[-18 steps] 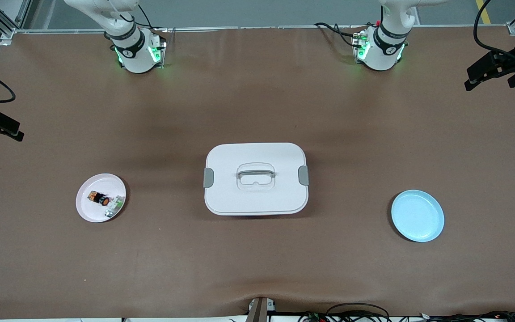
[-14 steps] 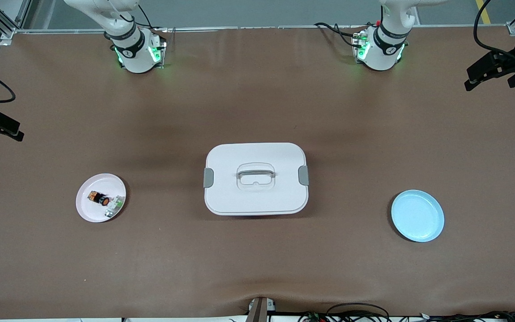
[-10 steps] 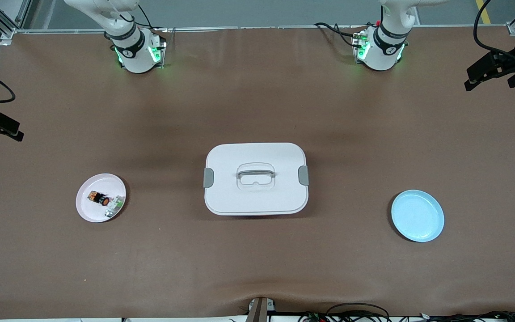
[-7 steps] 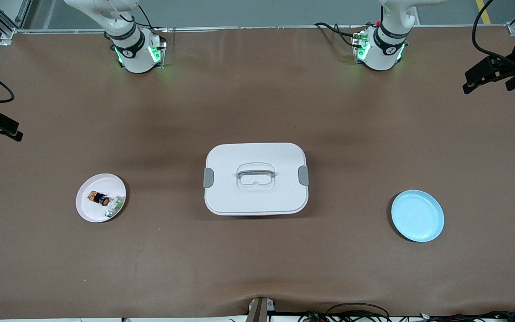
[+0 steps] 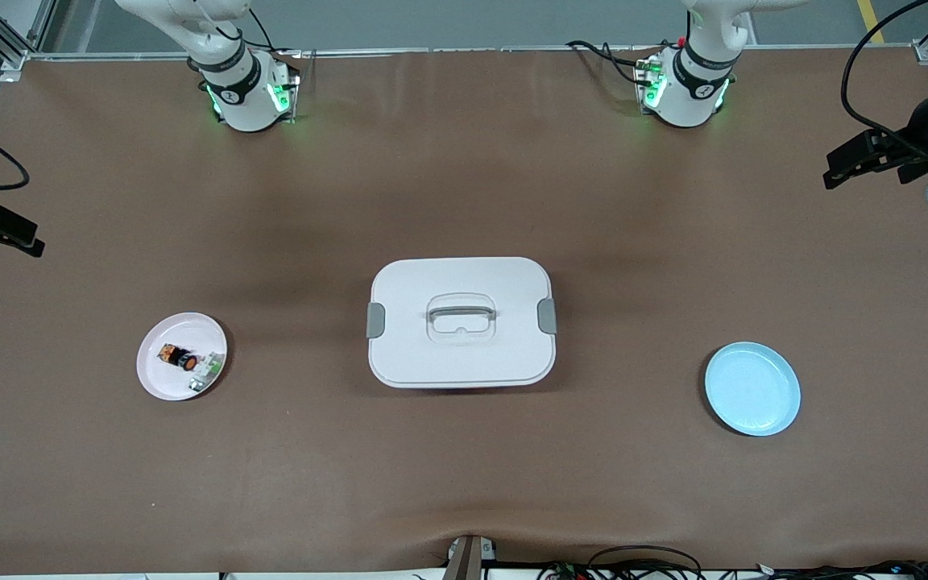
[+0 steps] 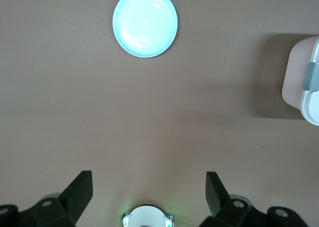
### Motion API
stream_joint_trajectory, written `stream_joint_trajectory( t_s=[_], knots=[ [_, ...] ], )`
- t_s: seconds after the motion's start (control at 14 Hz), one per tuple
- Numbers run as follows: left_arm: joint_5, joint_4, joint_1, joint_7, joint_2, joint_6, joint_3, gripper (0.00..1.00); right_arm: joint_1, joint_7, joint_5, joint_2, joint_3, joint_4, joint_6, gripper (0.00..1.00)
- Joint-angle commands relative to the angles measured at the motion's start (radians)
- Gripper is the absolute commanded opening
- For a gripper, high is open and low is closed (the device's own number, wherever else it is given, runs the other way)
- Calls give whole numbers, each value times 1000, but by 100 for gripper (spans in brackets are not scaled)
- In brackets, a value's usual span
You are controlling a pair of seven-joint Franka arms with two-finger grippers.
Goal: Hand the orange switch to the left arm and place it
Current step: 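Move the right gripper toward the white plate with the switch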
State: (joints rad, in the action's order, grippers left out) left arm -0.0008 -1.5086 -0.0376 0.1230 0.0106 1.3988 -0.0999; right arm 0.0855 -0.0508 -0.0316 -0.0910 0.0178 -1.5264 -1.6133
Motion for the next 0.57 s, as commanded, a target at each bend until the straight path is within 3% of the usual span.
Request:
stream_joint_trajectory(
  t_s=[0.0,0.5],
  knots=[
    [8,19,-19,3,-11,11,0,100,7,2,8,-56,-2,26,-32,100],
    [7,11,-68,1,-55,106,0,100,8,44,10,-237,-2,18,-167,100]
  ],
)
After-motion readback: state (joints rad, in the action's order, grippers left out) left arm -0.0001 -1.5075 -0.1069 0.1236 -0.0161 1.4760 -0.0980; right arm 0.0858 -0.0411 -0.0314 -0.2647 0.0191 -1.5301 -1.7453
